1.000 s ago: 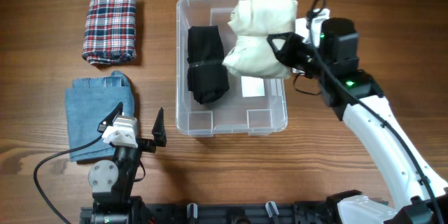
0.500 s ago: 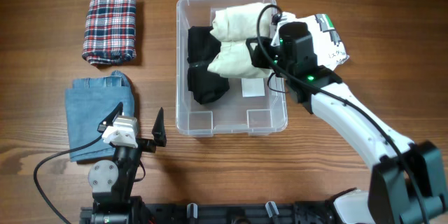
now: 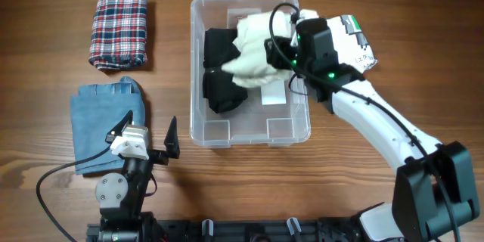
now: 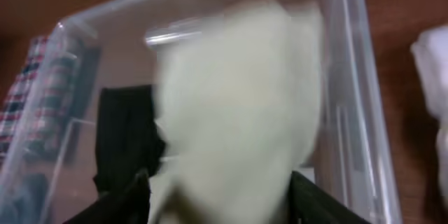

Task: Pack container
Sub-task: 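Lower the cream cloth into the container beside the black garment and press, then release the cream cloth and move the right gripper to the white T-shirt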

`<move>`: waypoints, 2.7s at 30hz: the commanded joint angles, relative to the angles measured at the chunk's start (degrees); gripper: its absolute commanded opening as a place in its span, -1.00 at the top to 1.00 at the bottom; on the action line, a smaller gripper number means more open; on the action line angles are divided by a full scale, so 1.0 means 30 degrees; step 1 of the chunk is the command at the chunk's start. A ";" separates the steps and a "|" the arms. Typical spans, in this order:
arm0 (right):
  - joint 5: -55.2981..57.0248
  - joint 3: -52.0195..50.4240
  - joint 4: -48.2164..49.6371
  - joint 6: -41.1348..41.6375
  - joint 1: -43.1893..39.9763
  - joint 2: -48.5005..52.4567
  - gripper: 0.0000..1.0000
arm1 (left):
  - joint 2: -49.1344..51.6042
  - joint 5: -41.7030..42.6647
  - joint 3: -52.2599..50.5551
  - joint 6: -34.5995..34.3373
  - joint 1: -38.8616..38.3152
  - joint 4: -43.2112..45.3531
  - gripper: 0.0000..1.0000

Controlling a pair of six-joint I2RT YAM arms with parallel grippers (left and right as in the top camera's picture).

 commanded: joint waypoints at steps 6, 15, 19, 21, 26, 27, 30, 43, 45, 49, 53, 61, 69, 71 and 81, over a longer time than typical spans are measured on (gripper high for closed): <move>0.1464 0.5683 -0.3832 -0.2047 0.0051 -0.0036 -0.38 | -0.0015 -0.0109 -0.0087 0.0240 0.0124 -0.0087 -1.00; 0.1457 0.5880 -0.6339 -0.2390 0.0051 0.0809 0.36 | -0.0015 -0.0109 -0.0087 0.0233 0.0124 -0.0087 -1.00; 0.1443 0.5872 -0.6834 -0.2725 0.0423 0.2127 0.68 | -0.0015 -0.0109 -0.0087 0.0240 0.0124 -0.0087 -1.00; 0.1399 0.5880 -0.6929 -0.2616 0.0801 0.2718 0.77 | -0.0015 -0.0109 -0.0087 0.0233 0.0124 -0.0087 -1.00; 0.1413 0.5880 -0.7919 -0.2572 0.2113 0.3606 0.84 | -0.0015 -0.0109 -0.0087 0.0233 0.0124 -0.0087 -1.00; 0.1413 0.5880 -0.8182 -0.2557 0.2382 0.3701 0.85 | -0.0015 -0.0102 -0.0087 0.0233 0.0124 -0.0087 -1.00; 0.1800 0.5872 -0.8597 -0.2477 0.2980 0.4291 0.85 | -0.0015 -0.0102 -0.0087 0.0240 0.0124 -0.0087 -0.99; 0.2208 0.5916 -0.8728 -0.1996 0.3169 0.7206 0.69 | -0.0015 -0.0109 -0.0087 0.0240 0.0124 -0.0087 -1.00; 0.2229 0.6149 -0.8823 -0.2055 0.3155 0.6819 0.67 | -0.0015 -0.0109 -0.0087 0.0240 0.0124 -0.0087 -1.00; 0.2878 0.7446 -0.9493 -0.2164 0.3133 0.5355 0.66 | -0.0015 -0.0109 -0.0087 0.0233 0.0124 -0.0087 -0.99; 0.4051 0.9275 -1.0630 -0.2783 0.3126 0.3803 0.59 | -0.0015 -0.0109 -0.0087 0.0233 0.0124 -0.0087 -1.00; 0.6929 1.0877 -1.2713 -0.3126 0.0882 0.1071 -0.27 | -0.0015 -0.0109 -0.0087 0.0233 0.0124 -0.0087 -1.00; 0.0073 1.0870 -1.4404 -0.6717 -0.5552 0.1180 -0.56 | -0.0015 -0.0109 -0.0087 0.0240 0.0124 -0.0087 -0.99; -0.1887 1.0870 -1.4885 -0.7461 -0.6732 0.1610 -0.58 | -0.0015 -0.0109 -0.0087 0.0240 0.0117 -0.0087 -0.99; -0.4277 1.0863 -1.5846 -0.7082 -0.9413 0.2892 -0.70 | -0.0015 -0.0109 -0.0087 0.0240 0.0124 -0.0087 -1.00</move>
